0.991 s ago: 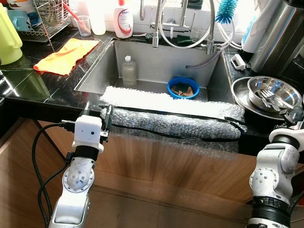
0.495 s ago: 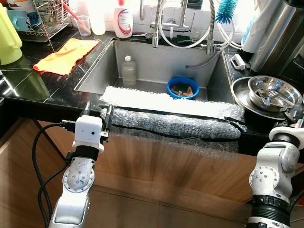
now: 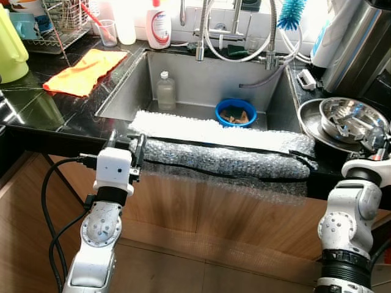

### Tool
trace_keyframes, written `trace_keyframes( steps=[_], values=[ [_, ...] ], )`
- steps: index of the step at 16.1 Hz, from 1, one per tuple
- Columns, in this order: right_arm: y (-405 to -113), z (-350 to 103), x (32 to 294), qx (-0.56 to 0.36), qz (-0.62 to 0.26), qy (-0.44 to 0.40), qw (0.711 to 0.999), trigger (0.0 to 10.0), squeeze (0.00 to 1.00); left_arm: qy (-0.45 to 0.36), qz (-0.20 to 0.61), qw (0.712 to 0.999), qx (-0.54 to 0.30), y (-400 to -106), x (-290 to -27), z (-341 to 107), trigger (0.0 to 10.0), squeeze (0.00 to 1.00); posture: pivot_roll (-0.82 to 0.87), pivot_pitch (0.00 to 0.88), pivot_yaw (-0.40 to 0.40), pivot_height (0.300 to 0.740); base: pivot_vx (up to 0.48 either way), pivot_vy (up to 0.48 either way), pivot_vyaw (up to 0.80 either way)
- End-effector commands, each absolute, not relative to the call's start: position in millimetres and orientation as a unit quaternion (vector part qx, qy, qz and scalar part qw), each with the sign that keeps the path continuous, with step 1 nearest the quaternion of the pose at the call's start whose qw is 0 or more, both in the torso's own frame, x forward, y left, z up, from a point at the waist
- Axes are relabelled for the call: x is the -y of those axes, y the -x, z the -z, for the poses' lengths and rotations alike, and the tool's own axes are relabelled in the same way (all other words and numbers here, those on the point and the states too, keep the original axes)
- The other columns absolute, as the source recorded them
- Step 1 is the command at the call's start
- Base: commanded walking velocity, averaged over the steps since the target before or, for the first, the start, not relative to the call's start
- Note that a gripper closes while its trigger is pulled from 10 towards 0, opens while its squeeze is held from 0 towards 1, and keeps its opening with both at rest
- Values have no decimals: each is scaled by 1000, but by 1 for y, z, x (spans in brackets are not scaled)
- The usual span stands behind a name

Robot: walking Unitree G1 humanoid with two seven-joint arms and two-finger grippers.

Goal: Kitchen organization

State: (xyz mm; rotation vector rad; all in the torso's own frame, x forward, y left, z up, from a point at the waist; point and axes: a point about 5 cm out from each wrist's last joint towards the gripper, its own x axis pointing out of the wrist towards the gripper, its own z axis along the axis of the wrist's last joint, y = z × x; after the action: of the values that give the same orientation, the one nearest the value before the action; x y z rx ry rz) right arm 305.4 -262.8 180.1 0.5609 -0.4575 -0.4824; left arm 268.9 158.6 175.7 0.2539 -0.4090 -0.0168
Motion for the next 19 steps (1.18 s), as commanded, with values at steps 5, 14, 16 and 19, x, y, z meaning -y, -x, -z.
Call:
trace_keyframes(
  steps=[5,14,16,19],
  values=[
    [-306,-204,258,269,211,-251,905,10000,0,-129,10,968,216,-269,-156,-180,10000,0,74,77,-36,740,0,0,0],
    [-304,-277,216,369,79,-187,907,10000,0,-115,18,958,263,-273,-150,-209,10000,0,71,81,-36,740,0,0,0],
    [-302,-286,207,381,50,-187,904,10000,0,-96,15,959,265,-275,-151,-213,10000,0,69,80,-36,740,0,0,0],
    [-302,-283,189,358,-27,-214,908,10000,0,-68,23,962,263,-279,-150,-219,10000,0,71,79,-36,740,0,0,0]
  ],
)
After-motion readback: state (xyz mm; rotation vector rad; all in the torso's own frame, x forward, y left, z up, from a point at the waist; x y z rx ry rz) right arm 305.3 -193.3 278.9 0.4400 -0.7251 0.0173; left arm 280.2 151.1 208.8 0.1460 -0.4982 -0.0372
